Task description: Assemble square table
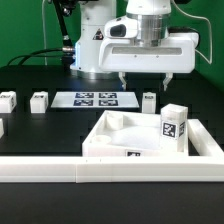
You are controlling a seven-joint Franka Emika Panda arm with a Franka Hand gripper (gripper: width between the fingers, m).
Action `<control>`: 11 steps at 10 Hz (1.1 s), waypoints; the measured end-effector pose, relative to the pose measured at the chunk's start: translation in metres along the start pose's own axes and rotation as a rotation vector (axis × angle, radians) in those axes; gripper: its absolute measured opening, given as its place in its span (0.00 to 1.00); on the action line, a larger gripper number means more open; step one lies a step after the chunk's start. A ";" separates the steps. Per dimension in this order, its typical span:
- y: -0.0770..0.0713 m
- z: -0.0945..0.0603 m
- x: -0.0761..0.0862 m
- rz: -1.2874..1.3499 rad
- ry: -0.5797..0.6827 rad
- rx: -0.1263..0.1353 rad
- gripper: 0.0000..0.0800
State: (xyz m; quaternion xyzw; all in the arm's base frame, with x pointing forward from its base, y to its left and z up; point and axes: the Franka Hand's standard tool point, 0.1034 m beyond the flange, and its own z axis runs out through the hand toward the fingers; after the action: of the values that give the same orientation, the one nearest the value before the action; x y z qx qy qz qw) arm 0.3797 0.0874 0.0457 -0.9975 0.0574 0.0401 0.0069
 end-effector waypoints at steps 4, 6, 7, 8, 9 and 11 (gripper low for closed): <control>-0.012 -0.005 -0.001 0.011 -0.274 0.003 0.81; -0.010 -0.001 0.006 -0.014 -0.354 0.021 0.81; -0.008 0.002 0.003 -0.011 -0.409 0.019 0.81; -0.007 0.001 0.002 -0.006 -0.469 0.018 0.81; -0.006 0.002 0.002 0.000 -0.534 0.017 0.81; -0.004 0.003 -0.002 0.010 -0.663 0.013 0.81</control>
Offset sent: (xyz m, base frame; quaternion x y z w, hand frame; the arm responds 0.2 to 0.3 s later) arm 0.0070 0.0216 0.0042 0.0387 -0.2126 0.0215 0.9761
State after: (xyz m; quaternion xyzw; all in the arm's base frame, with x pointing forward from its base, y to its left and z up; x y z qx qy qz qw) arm 0.3777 0.0913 0.0429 -0.9298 0.0574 0.3623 0.0313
